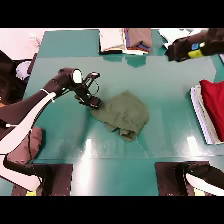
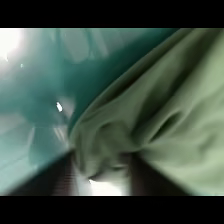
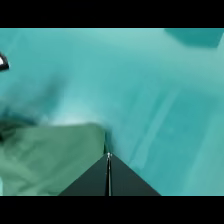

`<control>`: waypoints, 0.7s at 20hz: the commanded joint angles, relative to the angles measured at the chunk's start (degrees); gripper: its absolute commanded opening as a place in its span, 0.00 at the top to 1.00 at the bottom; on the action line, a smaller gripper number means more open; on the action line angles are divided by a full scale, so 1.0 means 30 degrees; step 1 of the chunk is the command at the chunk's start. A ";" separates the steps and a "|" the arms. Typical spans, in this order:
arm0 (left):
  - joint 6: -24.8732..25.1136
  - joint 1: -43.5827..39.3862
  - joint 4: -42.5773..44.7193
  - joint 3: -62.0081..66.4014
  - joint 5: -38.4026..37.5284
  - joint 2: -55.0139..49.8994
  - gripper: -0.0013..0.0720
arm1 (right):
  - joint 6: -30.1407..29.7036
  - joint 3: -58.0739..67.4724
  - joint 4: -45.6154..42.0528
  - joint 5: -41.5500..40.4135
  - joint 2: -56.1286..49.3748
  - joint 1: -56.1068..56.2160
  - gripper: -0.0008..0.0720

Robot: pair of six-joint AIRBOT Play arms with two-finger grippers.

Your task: Fold the shirts.

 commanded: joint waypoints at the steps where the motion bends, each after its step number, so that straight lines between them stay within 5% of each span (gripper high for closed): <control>1: 0.0233 0.0073 -0.0335 -0.0095 0.0750 -0.0350 0.95 | 0.0066 -0.1960 -0.0022 -0.0248 0.0022 -0.0007 0.96; 7: 0.0539 0.0073 0.1362 0.0991 0.0568 0.1035 0.94 | 0.1086 -0.7650 0.0262 0.0066 0.0000 -0.1938 0.96; 8: 0.0561 0.0073 0.1341 0.0998 0.0656 0.1224 0.94 | 0.1071 -0.8772 0.0772 -0.0073 -0.0102 -0.2295 0.82; 9: 0.0576 0.0073 0.1326 0.1005 0.0729 0.1268 0.94 | 0.1071 -0.9865 0.1668 -0.0321 -0.0372 -0.2616 0.36; 10: 0.0568 0.0066 0.1326 0.0998 0.0743 0.1231 0.94 | 0.1071 -1.0695 0.2594 -0.0576 -0.0772 -0.2798 0.21; 14: 0.0568 0.0073 0.1311 0.0998 0.0721 0.1224 0.94 | 0.0663 -1.2029 0.5785 -0.2732 -0.3104 -0.2339 0.21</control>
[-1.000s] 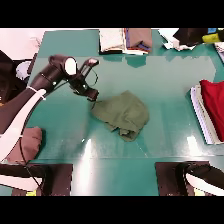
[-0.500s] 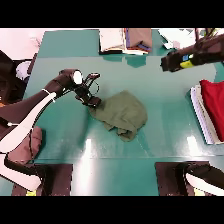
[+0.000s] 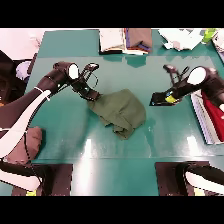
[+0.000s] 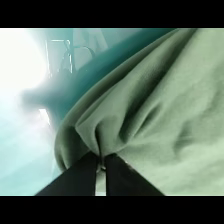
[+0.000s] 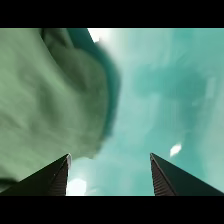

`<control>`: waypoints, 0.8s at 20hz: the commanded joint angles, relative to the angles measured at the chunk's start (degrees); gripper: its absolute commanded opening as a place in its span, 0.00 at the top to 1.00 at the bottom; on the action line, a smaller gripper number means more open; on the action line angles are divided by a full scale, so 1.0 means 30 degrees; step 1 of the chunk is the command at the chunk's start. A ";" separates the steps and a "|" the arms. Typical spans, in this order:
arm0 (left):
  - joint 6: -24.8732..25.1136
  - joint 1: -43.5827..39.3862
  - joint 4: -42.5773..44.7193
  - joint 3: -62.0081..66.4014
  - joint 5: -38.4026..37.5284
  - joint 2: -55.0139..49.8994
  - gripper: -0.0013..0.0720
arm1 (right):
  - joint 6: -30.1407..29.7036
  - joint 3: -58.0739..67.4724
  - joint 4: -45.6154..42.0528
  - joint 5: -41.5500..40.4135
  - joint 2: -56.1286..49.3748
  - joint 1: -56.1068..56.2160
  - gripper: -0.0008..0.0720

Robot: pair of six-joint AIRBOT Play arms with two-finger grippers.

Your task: Fold the shirts.

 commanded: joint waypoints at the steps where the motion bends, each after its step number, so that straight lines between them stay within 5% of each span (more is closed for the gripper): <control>1: 0.0036 0.0007 0.0109 0.0051 0.0044 0.0087 0.94 | -0.0291 -0.0998 0.2499 -0.2018 -0.1902 0.0430 0.21; 8: 0.0044 0.0015 0.0109 0.0051 -0.0270 0.0095 0.94 | -0.0299 0.1668 0.2623 -0.2543 -0.5391 0.1377 0.23; 11: 0.0058 0.0015 0.0109 0.0051 -0.0444 0.0095 0.94 | -0.0634 0.2361 0.2586 -0.2594 -0.5493 0.1377 0.86; 12: 0.0058 0.0015 0.0109 0.0058 -0.0452 0.0102 0.94 | -0.0692 0.2550 0.2506 -0.2652 -0.5297 0.1377 0.96; 16: 0.0044 0.0015 0.0444 0.0481 0.0131 0.1625 0.94 | -0.0699 0.4605 0.0525 -0.1851 -0.3228 0.1377 0.96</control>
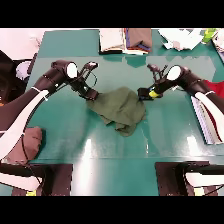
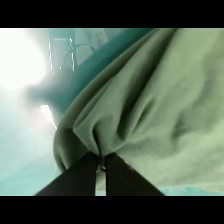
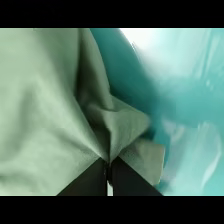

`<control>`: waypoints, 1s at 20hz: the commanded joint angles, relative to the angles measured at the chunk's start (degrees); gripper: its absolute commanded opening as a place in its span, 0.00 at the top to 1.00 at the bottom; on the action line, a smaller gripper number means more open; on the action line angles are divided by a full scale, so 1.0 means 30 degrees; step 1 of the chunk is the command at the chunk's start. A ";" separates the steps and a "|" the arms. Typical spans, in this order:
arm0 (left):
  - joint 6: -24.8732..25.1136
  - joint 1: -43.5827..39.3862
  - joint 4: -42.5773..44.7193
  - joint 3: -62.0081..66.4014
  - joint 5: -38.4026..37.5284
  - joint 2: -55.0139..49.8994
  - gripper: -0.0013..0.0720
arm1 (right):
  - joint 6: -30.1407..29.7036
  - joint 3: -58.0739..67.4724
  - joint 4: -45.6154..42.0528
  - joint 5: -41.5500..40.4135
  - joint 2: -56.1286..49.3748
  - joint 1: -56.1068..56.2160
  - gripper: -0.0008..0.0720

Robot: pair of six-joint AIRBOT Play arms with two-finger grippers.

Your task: Fold the shirts.

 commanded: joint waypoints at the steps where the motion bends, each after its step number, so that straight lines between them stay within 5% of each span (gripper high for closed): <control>1: 0.0000 0.0015 0.0474 0.0852 0.0525 0.1800 0.94 | -0.0073 0.2222 -0.1836 0.1049 0.1865 0.0022 0.96; 11: 0.0036 0.0007 0.0495 0.7344 0.0568 1.1264 0.94 | 0.0007 1.0834 -0.2703 0.4029 0.9049 0.0022 0.97; 16: 0.0117 0.0007 0.0029 0.7628 -0.0393 1.0440 0.94 | 0.0984 1.0083 -0.2718 0.4197 0.9850 0.0022 0.97; 20: 0.0969 -0.0189 -0.0372 0.7599 -0.4277 0.6732 0.94 | 0.1428 0.4554 -0.2739 0.4663 0.9850 0.0022 0.97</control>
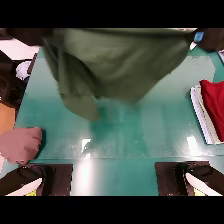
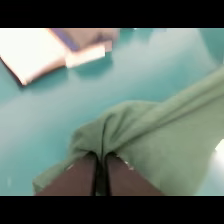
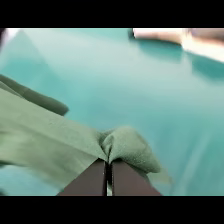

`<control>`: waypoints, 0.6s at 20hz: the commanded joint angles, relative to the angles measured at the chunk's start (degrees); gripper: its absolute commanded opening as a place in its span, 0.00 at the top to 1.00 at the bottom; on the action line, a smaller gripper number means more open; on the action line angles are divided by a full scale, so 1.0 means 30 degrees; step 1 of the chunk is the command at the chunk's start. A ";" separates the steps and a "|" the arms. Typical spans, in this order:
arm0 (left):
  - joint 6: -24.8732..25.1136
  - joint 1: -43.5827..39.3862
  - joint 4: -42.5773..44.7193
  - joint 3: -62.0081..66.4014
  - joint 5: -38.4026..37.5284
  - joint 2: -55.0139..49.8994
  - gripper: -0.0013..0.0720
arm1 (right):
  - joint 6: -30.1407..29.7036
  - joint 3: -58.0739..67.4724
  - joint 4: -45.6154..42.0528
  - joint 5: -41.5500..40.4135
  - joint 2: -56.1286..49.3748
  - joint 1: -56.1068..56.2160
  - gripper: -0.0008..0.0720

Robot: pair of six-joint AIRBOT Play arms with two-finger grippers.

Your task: Fold the shirts.

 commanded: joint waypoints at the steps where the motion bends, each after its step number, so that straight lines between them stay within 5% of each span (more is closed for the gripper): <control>1: 0.0823 -0.0466 -0.0197 0.0080 -0.3439 -0.3060 0.94 | 0.0357 -0.4575 -0.0189 0.0087 0.0153 -0.0044 0.97; 11: 0.1005 -0.4801 -0.1107 -0.9981 -0.0393 -0.6273 0.94 | 0.0510 -0.9173 -0.1880 -0.0947 0.0153 -0.0044 0.97; 12: 0.1005 -0.4779 -0.1086 -1.0105 -0.0408 -0.6258 0.80 | 0.0510 -0.9173 -0.1872 -0.0984 0.0146 -0.0036 0.97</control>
